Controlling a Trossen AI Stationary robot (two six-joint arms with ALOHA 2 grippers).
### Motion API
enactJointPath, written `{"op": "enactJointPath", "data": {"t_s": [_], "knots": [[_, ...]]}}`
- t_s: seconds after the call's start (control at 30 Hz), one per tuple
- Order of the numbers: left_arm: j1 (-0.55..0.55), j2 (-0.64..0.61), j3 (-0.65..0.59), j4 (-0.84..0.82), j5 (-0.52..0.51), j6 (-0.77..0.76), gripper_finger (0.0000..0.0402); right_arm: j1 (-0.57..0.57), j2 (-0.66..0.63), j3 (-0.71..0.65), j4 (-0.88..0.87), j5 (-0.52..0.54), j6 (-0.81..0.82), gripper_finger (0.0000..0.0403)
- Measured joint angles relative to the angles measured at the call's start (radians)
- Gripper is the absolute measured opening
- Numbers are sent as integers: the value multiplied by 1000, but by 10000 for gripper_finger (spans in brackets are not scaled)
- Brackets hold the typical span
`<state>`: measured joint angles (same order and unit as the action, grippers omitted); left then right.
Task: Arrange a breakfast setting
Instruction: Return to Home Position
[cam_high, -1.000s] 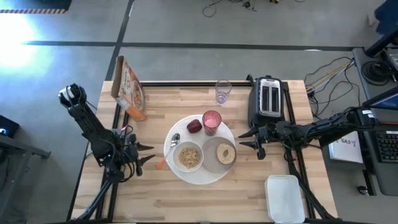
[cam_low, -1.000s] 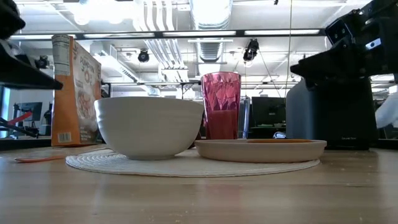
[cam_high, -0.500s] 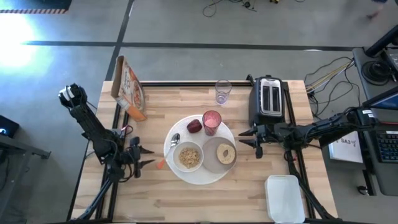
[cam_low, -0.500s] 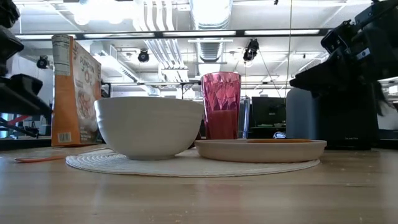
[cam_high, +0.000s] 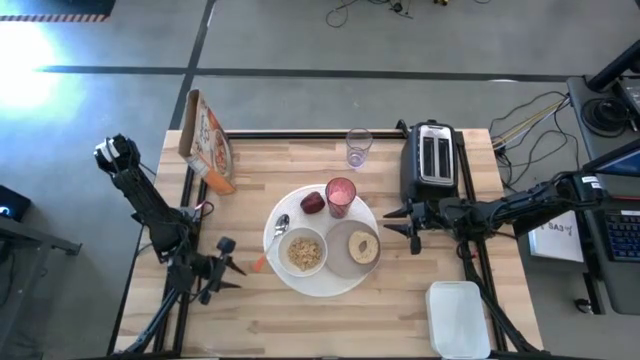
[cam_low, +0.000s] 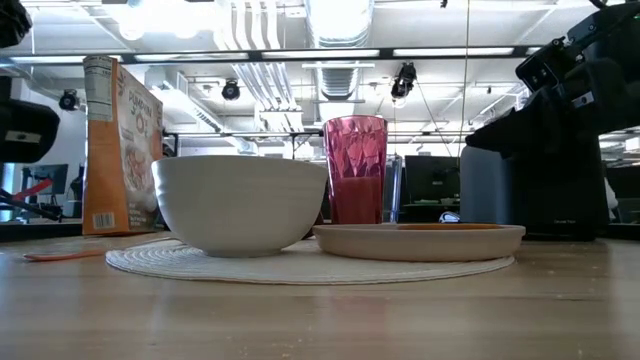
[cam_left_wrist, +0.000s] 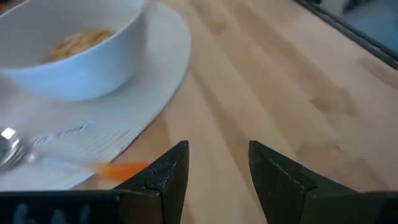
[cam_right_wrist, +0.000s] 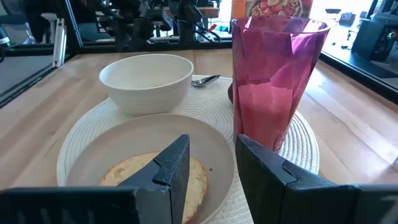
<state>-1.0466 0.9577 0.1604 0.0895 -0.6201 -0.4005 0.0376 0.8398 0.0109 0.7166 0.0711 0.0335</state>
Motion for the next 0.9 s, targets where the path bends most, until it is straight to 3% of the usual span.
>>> {"op": "enactJointPath", "data": {"t_s": [0.23,0.5,0.7,0.9], "knots": [[0,-2,-38,47,45,81,140,0,0,0,1,1,-2,118],[1,-2,-149,275,28,90,134,-1,0,-1,2,1,0,118],[7,-62,-151,228,-17,182,134,-1,0,-1,-1,0,0,118],[43,-281,-151,-20,-108,136,134,-1,0,-1,-2,0,0,118]]}}
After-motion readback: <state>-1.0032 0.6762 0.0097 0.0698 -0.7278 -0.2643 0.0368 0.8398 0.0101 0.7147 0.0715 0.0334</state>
